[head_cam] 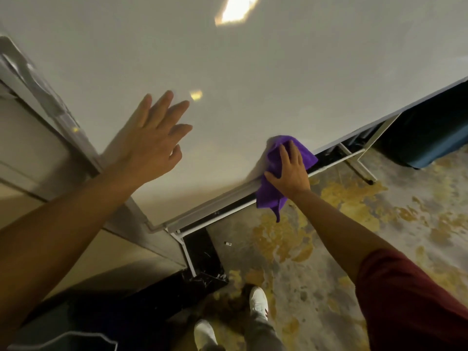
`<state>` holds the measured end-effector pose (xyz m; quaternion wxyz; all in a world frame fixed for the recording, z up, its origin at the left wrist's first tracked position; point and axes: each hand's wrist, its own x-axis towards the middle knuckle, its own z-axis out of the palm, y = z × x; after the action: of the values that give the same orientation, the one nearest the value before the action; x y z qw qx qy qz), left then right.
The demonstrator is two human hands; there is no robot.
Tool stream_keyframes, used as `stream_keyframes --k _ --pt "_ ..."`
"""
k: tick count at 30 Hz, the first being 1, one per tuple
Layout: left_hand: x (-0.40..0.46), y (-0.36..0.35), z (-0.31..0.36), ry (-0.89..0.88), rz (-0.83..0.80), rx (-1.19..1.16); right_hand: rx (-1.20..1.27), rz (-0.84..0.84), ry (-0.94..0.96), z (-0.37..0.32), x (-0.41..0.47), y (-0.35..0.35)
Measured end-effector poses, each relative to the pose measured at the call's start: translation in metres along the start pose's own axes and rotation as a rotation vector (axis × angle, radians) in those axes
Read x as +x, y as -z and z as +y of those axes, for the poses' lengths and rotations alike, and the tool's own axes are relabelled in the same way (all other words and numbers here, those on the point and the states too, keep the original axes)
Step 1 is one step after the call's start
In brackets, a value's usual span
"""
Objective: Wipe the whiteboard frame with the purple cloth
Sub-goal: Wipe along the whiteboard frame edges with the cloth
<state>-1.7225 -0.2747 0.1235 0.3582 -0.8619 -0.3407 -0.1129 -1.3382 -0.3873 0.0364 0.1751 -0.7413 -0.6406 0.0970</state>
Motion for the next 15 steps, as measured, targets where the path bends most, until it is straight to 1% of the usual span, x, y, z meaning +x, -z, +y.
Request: stream_keyframes --k 2,4,7,8,11,15 --pt "0.0 -0.007 -0.003 -0.007 0.004 -0.01 0.001 -0.096 -0.103 0.001 -0.002 -0.008" --pt "-0.004 -0.011 -0.004 -0.01 0.005 -0.01 -0.055 -0.121 -0.102 0.003 -0.01 -0.015" --pt "-0.005 -0.005 -0.003 -0.025 -0.001 -0.011 -0.185 -0.022 0.076 -0.006 -0.019 -0.018" --pt "-0.004 0.0 -0.002 -0.03 -0.005 -0.014 -0.186 -0.019 0.126 -0.014 -0.022 -0.02" --pt "-0.003 0.016 -0.001 -0.037 -0.028 -0.017 -0.101 -0.088 0.217 -0.053 -0.035 -0.032" --pt "-0.004 0.041 -0.004 -0.063 -0.069 0.013 -0.134 -0.1 0.336 -0.11 -0.064 -0.062"
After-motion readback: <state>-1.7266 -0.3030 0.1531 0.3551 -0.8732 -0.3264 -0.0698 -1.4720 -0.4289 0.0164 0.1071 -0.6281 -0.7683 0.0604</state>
